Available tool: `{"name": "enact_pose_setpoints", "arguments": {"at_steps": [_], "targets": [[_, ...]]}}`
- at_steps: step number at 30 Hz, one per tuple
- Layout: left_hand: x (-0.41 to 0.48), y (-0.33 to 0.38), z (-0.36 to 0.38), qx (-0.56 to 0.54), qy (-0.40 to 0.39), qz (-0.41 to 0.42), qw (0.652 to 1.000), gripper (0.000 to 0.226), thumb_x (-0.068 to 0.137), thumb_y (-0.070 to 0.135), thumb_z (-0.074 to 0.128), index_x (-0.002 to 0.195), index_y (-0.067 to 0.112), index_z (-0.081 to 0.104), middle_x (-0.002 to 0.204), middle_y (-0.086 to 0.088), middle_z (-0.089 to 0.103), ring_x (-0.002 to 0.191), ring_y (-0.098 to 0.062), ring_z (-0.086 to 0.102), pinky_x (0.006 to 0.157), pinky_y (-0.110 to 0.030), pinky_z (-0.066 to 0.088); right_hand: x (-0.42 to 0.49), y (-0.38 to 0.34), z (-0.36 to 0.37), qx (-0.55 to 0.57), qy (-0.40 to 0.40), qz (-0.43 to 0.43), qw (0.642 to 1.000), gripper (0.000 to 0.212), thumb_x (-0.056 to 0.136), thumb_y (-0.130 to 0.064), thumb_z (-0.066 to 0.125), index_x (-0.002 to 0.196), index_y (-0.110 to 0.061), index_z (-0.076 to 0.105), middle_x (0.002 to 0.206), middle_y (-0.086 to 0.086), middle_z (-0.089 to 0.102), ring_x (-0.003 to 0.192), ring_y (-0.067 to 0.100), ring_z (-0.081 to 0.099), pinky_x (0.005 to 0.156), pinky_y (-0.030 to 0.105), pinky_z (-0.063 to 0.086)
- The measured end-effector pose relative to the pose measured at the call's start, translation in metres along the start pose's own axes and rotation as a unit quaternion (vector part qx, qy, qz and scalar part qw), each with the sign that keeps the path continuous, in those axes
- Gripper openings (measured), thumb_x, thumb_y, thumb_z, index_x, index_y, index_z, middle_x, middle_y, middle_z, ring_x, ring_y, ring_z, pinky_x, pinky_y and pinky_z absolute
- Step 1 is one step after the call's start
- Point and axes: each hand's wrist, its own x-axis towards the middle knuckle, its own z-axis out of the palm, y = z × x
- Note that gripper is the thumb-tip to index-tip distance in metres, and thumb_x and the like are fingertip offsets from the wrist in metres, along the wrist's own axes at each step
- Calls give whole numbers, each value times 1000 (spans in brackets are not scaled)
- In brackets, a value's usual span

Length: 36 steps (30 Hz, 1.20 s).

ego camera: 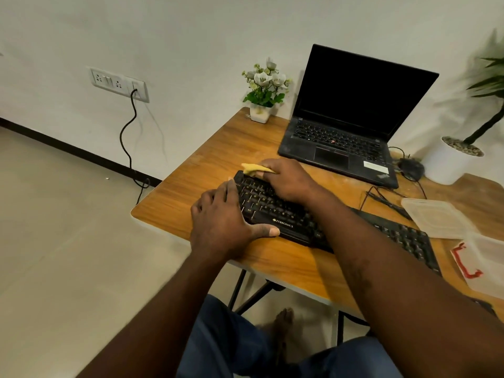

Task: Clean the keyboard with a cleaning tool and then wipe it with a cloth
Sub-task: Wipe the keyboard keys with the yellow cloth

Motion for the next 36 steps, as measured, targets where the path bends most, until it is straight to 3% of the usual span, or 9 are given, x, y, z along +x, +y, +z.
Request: {"name": "enact_pose_setpoints", "arguments": {"at_steps": [3, 7, 12, 16, 21, 26, 32, 34, 36], "targets": [[2, -1, 1, -2, 2, -2, 1000, 145, 53, 105, 48, 163, 19, 7, 169, -3, 19, 151, -30, 19, 119, -55, 22, -22, 26, -21, -23, -25, 17, 999, 18, 106, -28, 55, 115, -30, 71, 108, -6, 68, 101, 14, 58, 76, 29, 39], [3, -1, 1, -1, 2, -2, 1000, 144, 54, 104, 49, 163, 19, 8, 169, -3, 20, 151, -30, 19, 119, -53, 23, -69, 56, -56, -29, -57, 51, 997, 24, 106, -28, 56, 119, -42, 70, 110, -14, 68, 102, 6, 60, 81, 28, 44], [3, 1, 0, -1, -2, -5, 1000, 144, 54, 102, 52, 163, 19, 9, 168, -2, 21, 151, -30, 19, 119, -54, 22, -80, 58, -61, -1, -33, 85, 996, 21, 105, -28, 57, 112, -44, 70, 109, -8, 71, 97, 13, 62, 84, 34, 47], [2, 3, -2, -3, -7, -7, 1000, 143, 55, 101, 55, 163, 19, 10, 168, -2, 21, 150, -31, 19, 119, -54, 21, -54, 30, -16, 3, 19, 43, 999, 34, 104, -27, 59, 137, -33, 65, 142, -6, 63, 129, 16, 56, 104, 32, 42], [2, 3, -3, 1, -6, -14, 1000, 141, 56, 101, 55, 163, 19, 12, 169, -3, 22, 150, -32, 19, 118, -55, 22, -41, 13, 11, -19, 27, 19, 999, 43, 105, -21, 57, 146, -31, 57, 156, -1, 50, 145, 21, 45, 120, 36, 34], [4, 3, 0, -8, 4, -12, 1000, 141, 55, 101, 55, 162, 20, 14, 168, -2, 23, 150, -33, 20, 117, -56, 23, -86, 40, -8, -118, -22, -33, 992, 56, 103, -13, 54, 153, -37, 44, 163, -11, 37, 152, 16, 33, 125, 46, 28], [2, 0, 2, -16, 6, -5, 1000, 139, 55, 101, 55, 162, 22, 14, 168, -1, 24, 149, -33, 20, 117, -57, 25, -155, 67, -55, -176, -23, -22, 984, 58, 101, -8, 57, 149, -40, 49, 154, -14, 48, 144, 9, 45, 120, 42, 38], [1, 1, 2, -10, 10, 1, 1000, 139, 56, 102, 53, 162, 22, 14, 168, -2, 22, 149, -33, 19, 117, -58, 25, -169, 76, -71, -178, -11, 19, 984, 52, 102, -12, 58, 145, -41, 55, 146, -5, 60, 122, 14, 63, 103, 36, 49], [-1, 3, 2, -6, 20, 7, 1000, 140, 55, 104, 50, 163, 24, 9, 169, -3, 17, 150, -34, 16, 117, -59, 24, -170, 84, -83, -97, 45, 70, 992, 39, 104, -19, 58, 135, -41, 64, 126, 2, 73, 91, 16, 67, 79, 36, 52]]}}
